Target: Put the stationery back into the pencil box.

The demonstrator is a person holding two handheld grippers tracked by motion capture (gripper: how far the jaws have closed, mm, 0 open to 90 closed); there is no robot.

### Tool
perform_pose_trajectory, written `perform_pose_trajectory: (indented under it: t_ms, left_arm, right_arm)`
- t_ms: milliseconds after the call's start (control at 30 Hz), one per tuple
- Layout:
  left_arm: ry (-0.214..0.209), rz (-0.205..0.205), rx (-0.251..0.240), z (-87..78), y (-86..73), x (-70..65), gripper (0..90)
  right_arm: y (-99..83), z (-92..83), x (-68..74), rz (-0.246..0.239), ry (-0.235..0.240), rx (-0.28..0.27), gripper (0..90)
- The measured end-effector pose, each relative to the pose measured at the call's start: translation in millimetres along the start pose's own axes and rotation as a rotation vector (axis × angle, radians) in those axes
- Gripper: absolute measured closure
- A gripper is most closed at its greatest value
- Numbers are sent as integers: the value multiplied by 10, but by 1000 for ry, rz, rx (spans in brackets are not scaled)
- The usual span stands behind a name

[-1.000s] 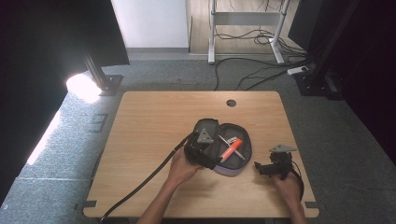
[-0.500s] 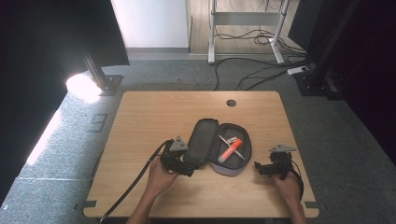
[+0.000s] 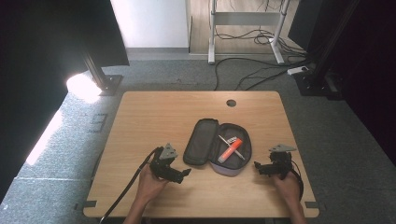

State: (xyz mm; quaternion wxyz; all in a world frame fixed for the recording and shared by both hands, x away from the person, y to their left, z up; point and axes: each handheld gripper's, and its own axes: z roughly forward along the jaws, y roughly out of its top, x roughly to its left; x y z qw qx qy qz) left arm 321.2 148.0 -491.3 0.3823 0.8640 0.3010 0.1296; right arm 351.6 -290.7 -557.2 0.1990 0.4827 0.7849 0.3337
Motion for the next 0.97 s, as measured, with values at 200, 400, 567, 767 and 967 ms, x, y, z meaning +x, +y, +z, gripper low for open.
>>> perform_pose_trajectory:
  t_ms: [200,400,567,767,967]
  left_arm:
    - [19,-29,1,23,-174,56,0]
    - [43,-47,16,60,-351,111,0]
    - [56,-53,60,134,-533,142,0]
    - [55,-51,109,191,-608,142,0]
    - [56,-59,111,192,-609,140,0]
  right_arm:
    - [6,6,2,-3,3,0,0]
    - [6,6,3,-3,4,0,0]
    - [6,6,3,-3,4,0,0]
    - [6,6,3,-3,4,0,0]
    - [3,6,4,-3,4,0,0]
